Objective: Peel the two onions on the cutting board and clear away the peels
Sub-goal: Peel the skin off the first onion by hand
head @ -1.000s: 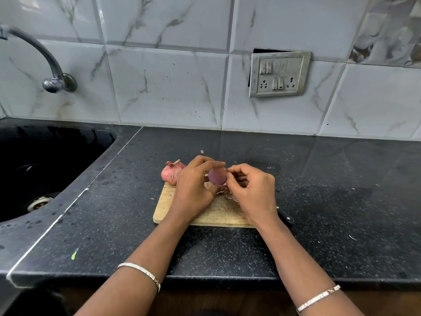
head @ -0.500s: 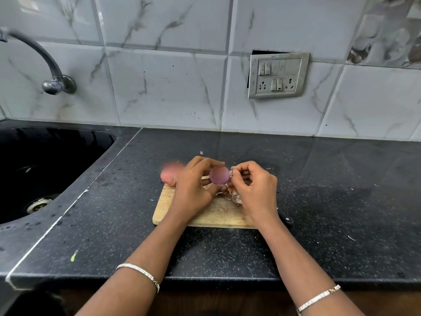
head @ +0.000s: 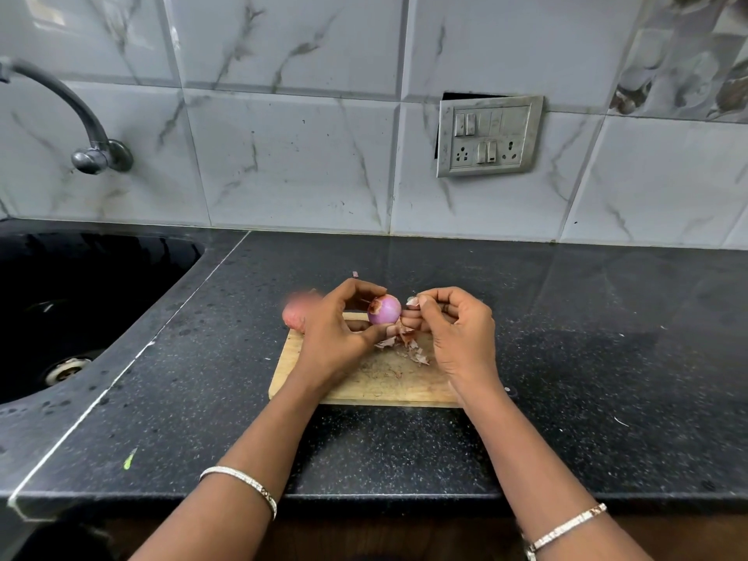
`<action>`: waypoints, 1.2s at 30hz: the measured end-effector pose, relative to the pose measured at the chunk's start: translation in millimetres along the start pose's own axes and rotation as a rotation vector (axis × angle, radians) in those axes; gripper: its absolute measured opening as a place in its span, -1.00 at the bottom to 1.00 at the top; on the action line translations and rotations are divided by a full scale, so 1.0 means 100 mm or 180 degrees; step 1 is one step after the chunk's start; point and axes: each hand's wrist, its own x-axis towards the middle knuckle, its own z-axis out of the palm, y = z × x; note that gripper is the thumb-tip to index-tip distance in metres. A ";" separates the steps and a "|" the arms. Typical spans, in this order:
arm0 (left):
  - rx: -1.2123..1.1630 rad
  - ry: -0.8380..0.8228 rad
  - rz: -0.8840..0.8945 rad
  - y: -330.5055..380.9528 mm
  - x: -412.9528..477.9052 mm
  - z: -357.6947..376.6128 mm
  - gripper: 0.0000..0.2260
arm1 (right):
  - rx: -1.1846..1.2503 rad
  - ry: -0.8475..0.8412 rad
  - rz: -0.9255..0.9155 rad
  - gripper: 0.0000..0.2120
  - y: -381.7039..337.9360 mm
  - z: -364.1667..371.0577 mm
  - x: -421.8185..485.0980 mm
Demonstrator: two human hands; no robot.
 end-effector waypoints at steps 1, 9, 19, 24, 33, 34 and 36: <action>-0.0001 -0.0018 0.0003 0.00 0.00 -0.01 -0.57 | 0.0035 0.0009 0.0018 -0.95 0.00 0.00 0.00; 0.0094 -0.0150 0.0111 -0.01 0.00 -0.01 -0.51 | -0.1135 0.0107 -0.0509 -0.80 0.05 -0.02 0.02; 0.0710 0.0170 0.0451 0.07 -0.01 0.01 -0.59 | -0.0821 -0.0348 -0.0440 -0.85 -0.05 0.01 -0.06; 0.0896 0.0233 0.0569 0.07 -0.01 0.01 -0.66 | -0.0680 -0.0443 -0.0423 -0.92 -0.07 0.01 -0.07; 0.0680 0.0186 0.0507 0.10 -0.03 0.02 -0.61 | -0.0895 -0.0378 -0.0565 -0.82 -0.03 0.00 -0.04; 0.0660 0.0173 0.0512 0.10 -0.03 0.02 -0.61 | -0.0887 -0.0337 -0.0547 -0.83 -0.02 0.00 -0.04; 0.0580 0.0146 0.0482 0.09 -0.03 0.02 -0.59 | -0.0880 -0.0230 -0.0506 -0.85 0.00 0.00 -0.03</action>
